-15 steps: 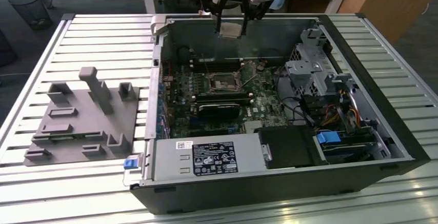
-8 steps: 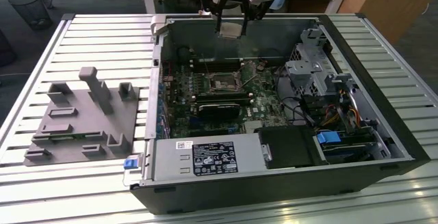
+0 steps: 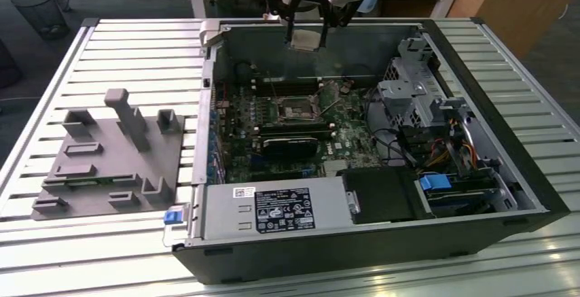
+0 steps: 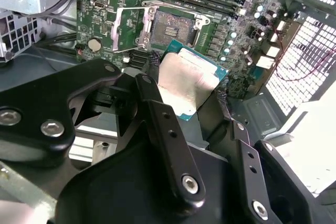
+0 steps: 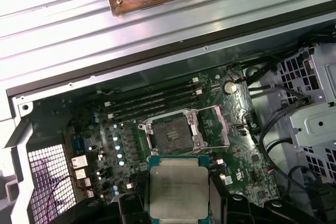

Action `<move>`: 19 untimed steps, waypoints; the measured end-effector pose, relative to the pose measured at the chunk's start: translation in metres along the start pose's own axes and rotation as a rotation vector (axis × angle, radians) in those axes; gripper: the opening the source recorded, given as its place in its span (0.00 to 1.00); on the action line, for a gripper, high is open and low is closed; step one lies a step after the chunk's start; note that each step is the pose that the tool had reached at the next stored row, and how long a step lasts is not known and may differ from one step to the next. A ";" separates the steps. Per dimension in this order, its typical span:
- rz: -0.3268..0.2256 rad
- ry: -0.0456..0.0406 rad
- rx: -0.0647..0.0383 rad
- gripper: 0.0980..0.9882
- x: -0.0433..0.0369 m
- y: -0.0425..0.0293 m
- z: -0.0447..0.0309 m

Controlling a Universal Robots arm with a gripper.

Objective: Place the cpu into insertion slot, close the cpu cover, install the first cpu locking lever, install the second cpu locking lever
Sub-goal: 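Place the cpu into insertion slot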

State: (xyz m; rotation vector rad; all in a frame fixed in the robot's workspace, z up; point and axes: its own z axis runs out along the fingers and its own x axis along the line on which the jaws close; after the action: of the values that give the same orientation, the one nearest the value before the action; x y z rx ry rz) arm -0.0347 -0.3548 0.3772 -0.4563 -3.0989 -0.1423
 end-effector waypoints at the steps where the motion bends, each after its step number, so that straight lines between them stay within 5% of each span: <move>1: 0.003 -0.0003 0.000 0.50 0.0000 0.0000 0.0000; 19: 0.054 -0.0048 -0.001 0.50 0.0000 0.0000 0.0000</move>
State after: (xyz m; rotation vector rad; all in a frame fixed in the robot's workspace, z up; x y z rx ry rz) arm -0.0347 -0.3548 0.3771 -0.5401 -3.0878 -0.1428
